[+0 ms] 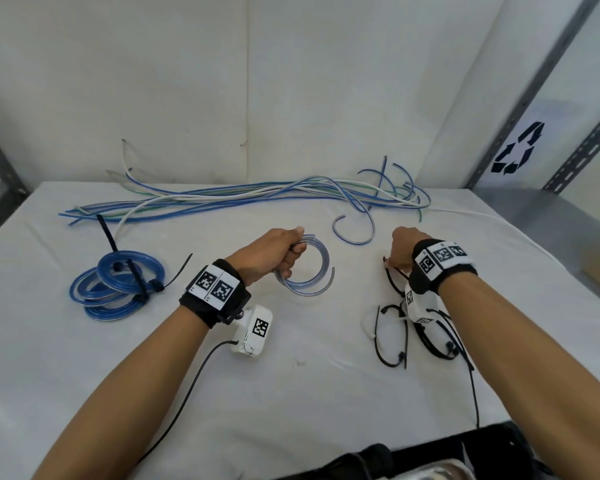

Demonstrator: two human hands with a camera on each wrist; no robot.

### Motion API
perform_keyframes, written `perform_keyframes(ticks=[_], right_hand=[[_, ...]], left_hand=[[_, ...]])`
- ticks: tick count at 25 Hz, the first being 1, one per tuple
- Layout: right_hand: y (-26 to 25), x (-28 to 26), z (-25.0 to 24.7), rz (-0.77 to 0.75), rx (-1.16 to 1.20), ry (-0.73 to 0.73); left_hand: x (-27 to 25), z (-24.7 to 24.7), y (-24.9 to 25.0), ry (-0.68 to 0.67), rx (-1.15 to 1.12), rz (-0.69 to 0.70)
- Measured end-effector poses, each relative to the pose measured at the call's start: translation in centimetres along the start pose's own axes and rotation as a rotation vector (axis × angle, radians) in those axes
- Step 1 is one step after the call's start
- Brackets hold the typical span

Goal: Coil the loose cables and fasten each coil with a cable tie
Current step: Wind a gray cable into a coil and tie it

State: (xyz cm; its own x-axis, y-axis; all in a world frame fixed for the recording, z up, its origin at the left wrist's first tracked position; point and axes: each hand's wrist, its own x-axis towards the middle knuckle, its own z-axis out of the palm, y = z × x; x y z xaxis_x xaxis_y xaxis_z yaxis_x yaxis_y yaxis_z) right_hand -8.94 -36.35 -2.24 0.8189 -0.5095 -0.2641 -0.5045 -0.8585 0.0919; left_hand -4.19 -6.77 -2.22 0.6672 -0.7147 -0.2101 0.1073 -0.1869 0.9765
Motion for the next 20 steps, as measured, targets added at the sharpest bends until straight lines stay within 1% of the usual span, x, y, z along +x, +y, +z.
perform_keyframes(ticks=[4, 7, 10, 12, 17, 20], right_hand=[[-0.1, 0.6, 0.2, -0.003, 0.048, -0.047], [-0.5, 0.6, -0.2, -0.002, 0.104, -0.055], [-0.9, 0.1, 0.1, 0.016, 0.071, -0.05], [-0.9, -0.1, 0.1, 0.026, 0.089, -0.039], [-1.0, 0.1, -1.1, 0.011, 0.239, -0.009], [-1.5, -0.2, -1.8, -0.006, 0.3, -0.024]], left_hand=[[0.0, -0.7, 0.0, 0.006, -0.027, 0.015], [0.1, -0.8, 0.0, 0.014, -0.038, 0.024], [0.0, -0.8, 0.0, 0.027, -0.051, 0.027], [0.0, -0.9, 0.1, 0.035, -0.07, 0.039], [-0.1, -1.7, 0.2, 0.053, -0.168, 0.067], [-0.1, -2.3, 0.2, 0.067, -0.2, 0.082]])
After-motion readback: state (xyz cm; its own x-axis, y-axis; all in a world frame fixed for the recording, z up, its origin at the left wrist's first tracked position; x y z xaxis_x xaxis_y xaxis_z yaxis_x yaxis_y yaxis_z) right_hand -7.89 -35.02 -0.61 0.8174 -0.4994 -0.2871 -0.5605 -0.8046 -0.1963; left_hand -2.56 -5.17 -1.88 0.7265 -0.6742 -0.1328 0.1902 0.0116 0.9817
